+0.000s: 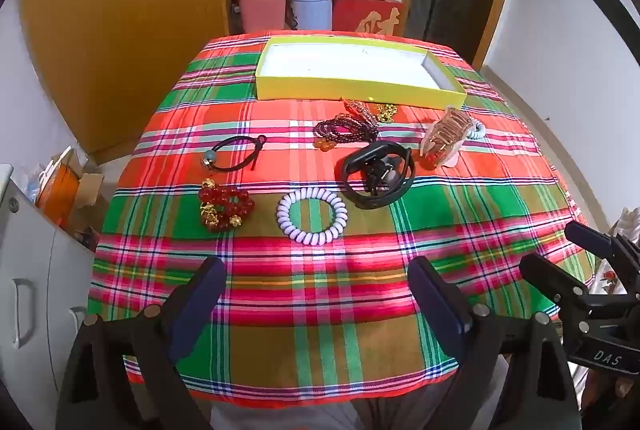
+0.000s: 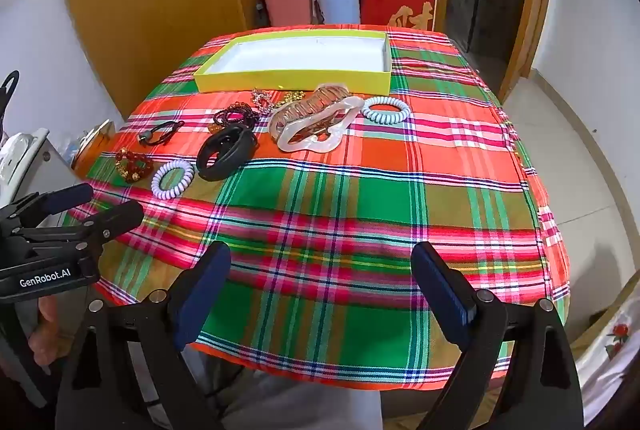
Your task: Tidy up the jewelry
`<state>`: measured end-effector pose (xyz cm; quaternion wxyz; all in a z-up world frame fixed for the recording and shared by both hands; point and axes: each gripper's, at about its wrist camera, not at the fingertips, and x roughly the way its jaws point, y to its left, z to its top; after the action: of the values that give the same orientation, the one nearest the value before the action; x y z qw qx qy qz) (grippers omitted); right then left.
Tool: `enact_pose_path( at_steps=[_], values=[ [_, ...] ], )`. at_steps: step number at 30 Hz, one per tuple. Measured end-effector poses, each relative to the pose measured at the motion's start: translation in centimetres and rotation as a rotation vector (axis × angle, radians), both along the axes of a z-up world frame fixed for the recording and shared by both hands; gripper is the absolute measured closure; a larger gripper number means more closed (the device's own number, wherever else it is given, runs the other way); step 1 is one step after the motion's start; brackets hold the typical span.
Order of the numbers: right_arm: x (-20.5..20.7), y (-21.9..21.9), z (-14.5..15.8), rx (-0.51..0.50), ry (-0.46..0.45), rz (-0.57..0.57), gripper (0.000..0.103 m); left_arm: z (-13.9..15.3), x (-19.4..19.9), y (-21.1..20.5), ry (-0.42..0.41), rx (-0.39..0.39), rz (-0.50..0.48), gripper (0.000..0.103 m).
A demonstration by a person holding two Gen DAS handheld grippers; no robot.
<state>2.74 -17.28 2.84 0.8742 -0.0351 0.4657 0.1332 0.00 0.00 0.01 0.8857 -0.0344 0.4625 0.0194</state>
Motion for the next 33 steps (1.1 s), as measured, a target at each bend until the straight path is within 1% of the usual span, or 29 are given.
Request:
enact_pose_path(
  at_steps=[7, 15, 33],
  values=[
    [0.0, 0.0, 0.4, 0.0, 0.01, 0.002, 0.011, 0.1, 0.1, -0.2, 0.004, 0.002, 0.0, 0.01],
    [0.3, 0.0, 0.0, -0.002, 0.006, 0.008, 0.011, 0.5, 0.1, -0.3, 0.0, -0.002, -0.002, 0.01],
    [0.0, 0.4, 0.8, -0.015, -0.003, 0.003, 0.011, -0.2, -0.2, 0.5, 0.009, -0.025, 0.005, 0.01]
  ],
)
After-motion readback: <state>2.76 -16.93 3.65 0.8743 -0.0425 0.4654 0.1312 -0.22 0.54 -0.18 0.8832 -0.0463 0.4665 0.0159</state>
